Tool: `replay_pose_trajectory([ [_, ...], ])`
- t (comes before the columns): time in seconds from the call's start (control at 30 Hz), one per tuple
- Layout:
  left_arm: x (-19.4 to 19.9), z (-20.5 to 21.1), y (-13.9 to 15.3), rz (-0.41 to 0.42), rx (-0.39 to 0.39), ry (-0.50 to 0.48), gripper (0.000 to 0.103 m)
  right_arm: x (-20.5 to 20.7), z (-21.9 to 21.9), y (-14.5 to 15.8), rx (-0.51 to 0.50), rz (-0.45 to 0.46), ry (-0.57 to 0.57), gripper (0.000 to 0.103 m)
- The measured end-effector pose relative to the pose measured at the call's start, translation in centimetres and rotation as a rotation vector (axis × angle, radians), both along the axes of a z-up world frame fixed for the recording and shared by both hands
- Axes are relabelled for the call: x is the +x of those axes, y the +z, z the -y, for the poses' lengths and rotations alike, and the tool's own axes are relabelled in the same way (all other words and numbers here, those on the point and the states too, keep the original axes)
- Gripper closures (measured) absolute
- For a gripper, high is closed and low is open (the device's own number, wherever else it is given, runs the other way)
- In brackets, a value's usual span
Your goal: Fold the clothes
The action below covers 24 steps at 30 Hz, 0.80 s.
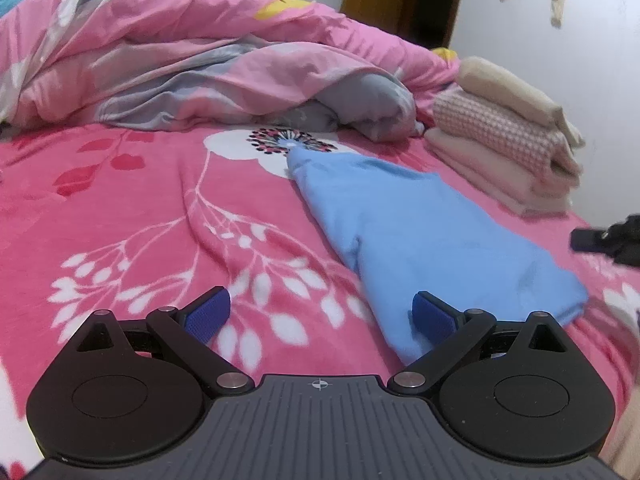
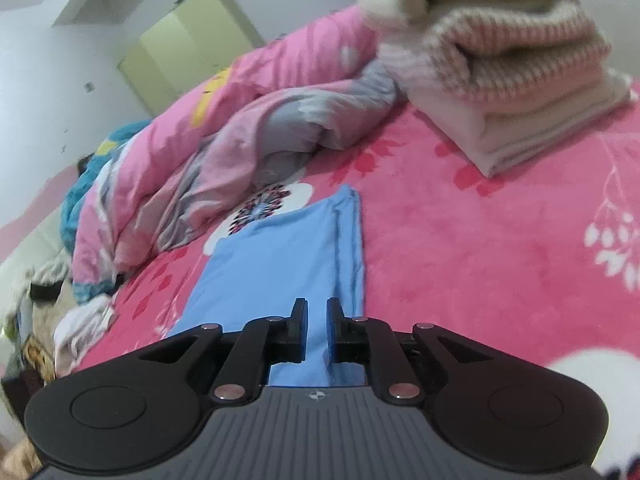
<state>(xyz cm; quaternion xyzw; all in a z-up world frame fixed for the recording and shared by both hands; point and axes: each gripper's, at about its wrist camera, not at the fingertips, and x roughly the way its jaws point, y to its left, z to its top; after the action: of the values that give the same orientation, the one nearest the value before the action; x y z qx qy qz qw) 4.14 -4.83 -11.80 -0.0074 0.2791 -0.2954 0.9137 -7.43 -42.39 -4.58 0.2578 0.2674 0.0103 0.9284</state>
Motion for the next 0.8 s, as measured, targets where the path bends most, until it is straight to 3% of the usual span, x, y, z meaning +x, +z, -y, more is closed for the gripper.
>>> replay_pose_trajectory([
  [0.13, -1.1, -0.3, -0.3, 0.017, 0.027, -0.003, 0.004, -0.9, -4.2, 0.7, -0.126, 0.009, 0.132, 0.091],
  [0.23, -1.0, -0.7, -0.5, 0.011, 0.009, -0.001, 0.004, -1.2, -8.4, 0.7, -0.319, 0.002, 0.224, 0.083],
  [0.33, -0.9, -0.9, -0.6, 0.007, -0.003, -0.004, 0.005, -1.5, -11.6, 0.5, -0.495, -0.004, 0.271, 0.082],
  [0.5, -1.1, -1.1, -0.6, 0.011, -0.005, -0.002, 0.005, -3.6, -10.7, 0.6, -0.516, -0.026, 0.18, 0.082],
  [0.6, -1.1, -1.2, -0.5, 0.012, -0.012, 0.005, 0.005, -4.1, -10.2, 0.5, -0.589, -0.048, 0.14, 0.082],
  [0.7, -2.1, -1.3, 0.3, 0.066, 0.011, 0.022, 0.005, -4.1, -10.4, 0.4, -0.646, -0.054, 0.133, 0.082],
  [0.8, -3.9, -0.7, 1.5, 0.201, 0.066, -0.032, 0.004, -4.0, -10.2, 0.2, -0.616, -0.037, 0.112, 0.082],
])
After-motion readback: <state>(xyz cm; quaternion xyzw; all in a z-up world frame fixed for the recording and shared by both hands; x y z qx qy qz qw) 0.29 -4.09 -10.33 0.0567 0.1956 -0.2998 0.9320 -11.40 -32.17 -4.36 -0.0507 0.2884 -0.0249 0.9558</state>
